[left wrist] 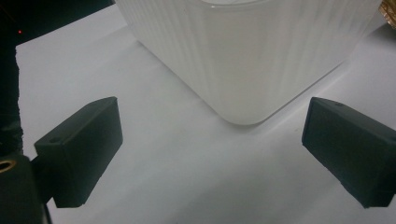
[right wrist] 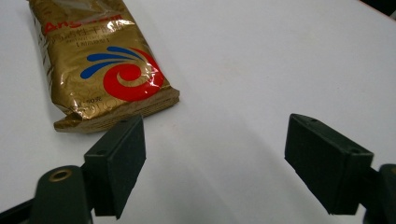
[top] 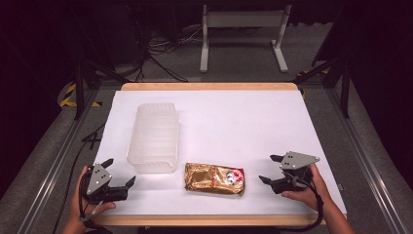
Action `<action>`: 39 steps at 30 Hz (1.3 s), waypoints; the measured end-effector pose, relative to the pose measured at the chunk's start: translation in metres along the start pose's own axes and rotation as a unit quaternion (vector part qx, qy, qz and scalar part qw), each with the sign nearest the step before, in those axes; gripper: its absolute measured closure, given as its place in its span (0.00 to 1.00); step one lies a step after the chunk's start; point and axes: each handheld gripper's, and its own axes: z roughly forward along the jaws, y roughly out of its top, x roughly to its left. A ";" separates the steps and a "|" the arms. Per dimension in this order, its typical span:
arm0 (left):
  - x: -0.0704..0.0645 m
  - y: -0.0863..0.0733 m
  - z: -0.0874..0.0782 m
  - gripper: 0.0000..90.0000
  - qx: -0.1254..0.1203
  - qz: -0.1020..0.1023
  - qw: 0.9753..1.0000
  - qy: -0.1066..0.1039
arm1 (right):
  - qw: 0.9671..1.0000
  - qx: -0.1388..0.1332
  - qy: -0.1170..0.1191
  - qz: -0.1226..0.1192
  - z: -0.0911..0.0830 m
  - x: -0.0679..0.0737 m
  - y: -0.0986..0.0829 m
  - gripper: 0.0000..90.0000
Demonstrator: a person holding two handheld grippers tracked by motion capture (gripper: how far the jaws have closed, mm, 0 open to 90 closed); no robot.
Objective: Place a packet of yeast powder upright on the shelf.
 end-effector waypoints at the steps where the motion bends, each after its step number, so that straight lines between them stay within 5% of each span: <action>1: 0.000 0.000 0.001 0.07 0.002 0.003 1.000 -0.001 | 1.000 -0.001 -0.001 0.001 0.000 0.000 -0.001 0.22; 12: 0.000 0.000 0.001 0.07 0.002 0.001 1.000 -0.007 | 1.000 -0.007 -0.008 -0.003 0.004 0.002 0.000 0.20; 24: -0.001 -0.002 -0.001 0.07 0.008 0.000 1.000 -0.006 | 0.999 -0.016 0.029 -0.022 0.017 0.004 0.030 0.23; 32: -0.002 -0.003 -0.002 0.07 0.010 0.001 1.000 -0.006 | 0.995 0.003 0.082 -0.062 0.049 0.018 0.071 0.24; 39: -0.002 -0.003 -0.002 0.07 0.009 0.000 1.000 -0.006 | 0.987 0.033 0.120 -0.099 0.085 0.033 0.101 0.23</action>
